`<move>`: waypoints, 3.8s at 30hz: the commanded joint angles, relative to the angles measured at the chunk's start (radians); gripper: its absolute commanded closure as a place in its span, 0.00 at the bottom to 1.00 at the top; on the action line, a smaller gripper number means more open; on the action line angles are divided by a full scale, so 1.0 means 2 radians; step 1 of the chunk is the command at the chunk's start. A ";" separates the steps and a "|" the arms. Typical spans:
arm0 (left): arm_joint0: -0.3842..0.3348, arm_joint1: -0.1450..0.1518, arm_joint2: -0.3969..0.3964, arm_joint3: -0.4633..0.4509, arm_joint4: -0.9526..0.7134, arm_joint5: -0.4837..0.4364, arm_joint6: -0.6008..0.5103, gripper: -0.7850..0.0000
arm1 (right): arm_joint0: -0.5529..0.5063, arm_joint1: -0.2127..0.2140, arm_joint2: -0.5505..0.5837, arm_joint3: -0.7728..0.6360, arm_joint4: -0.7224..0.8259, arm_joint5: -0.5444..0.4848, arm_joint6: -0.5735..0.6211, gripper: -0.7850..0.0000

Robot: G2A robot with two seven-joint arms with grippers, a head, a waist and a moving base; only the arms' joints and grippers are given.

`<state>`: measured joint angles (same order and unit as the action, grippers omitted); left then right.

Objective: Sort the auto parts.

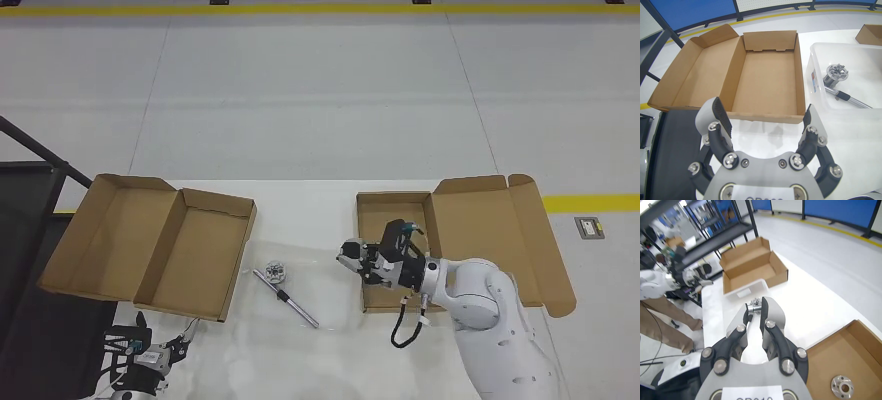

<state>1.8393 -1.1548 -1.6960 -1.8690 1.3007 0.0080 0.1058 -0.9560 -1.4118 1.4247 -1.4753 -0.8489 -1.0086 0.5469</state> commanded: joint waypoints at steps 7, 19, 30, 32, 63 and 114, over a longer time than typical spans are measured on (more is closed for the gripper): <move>0.000 0.000 0.000 0.000 0.000 0.000 0.000 0.00 | 0.012 0.013 -0.007 0.002 -0.087 0.132 0.069 1.00; 0.000 0.000 0.000 0.000 0.000 0.000 0.000 0.00 | 0.055 0.014 -0.062 0.057 -0.234 0.325 0.236 1.00; 0.000 0.000 0.000 0.000 0.000 0.000 0.000 0.00 | 0.110 0.007 -0.105 0.161 -0.252 0.373 0.261 0.89; 0.000 0.000 0.000 0.000 0.000 0.000 0.000 0.00 | 0.114 0.006 -0.109 0.167 -0.254 0.377 0.263 0.82; -0.080 0.016 0.008 -0.108 0.271 -0.122 -0.134 0.00 | -0.165 0.047 -0.013 -0.258 -0.249 0.226 0.049 0.00; -0.459 0.044 0.281 0.029 -0.063 -0.381 -0.586 0.00 | -0.301 0.068 0.077 -0.357 -0.291 0.116 -0.101 0.00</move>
<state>0.9089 -1.0657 -1.1225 -1.8081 1.1633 -0.7393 -1.0832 -1.5581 -1.2759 1.5785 -2.1893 -1.4310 -0.7758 0.3443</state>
